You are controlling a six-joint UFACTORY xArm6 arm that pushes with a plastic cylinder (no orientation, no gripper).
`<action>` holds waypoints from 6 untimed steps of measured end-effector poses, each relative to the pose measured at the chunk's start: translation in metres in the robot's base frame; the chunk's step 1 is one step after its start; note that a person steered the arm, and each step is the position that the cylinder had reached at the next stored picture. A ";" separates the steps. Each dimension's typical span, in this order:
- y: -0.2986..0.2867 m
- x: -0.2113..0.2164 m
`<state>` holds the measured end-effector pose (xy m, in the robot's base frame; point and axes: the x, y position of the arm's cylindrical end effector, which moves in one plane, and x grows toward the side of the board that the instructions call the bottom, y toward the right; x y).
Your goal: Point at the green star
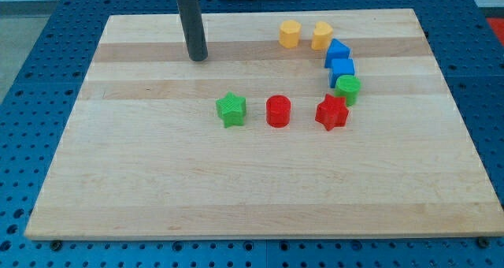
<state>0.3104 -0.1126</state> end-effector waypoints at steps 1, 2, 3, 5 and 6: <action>-0.013 -0.014; -0.054 -0.018; -0.112 -0.013; -0.146 0.200; -0.138 0.252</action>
<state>0.5626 -0.2507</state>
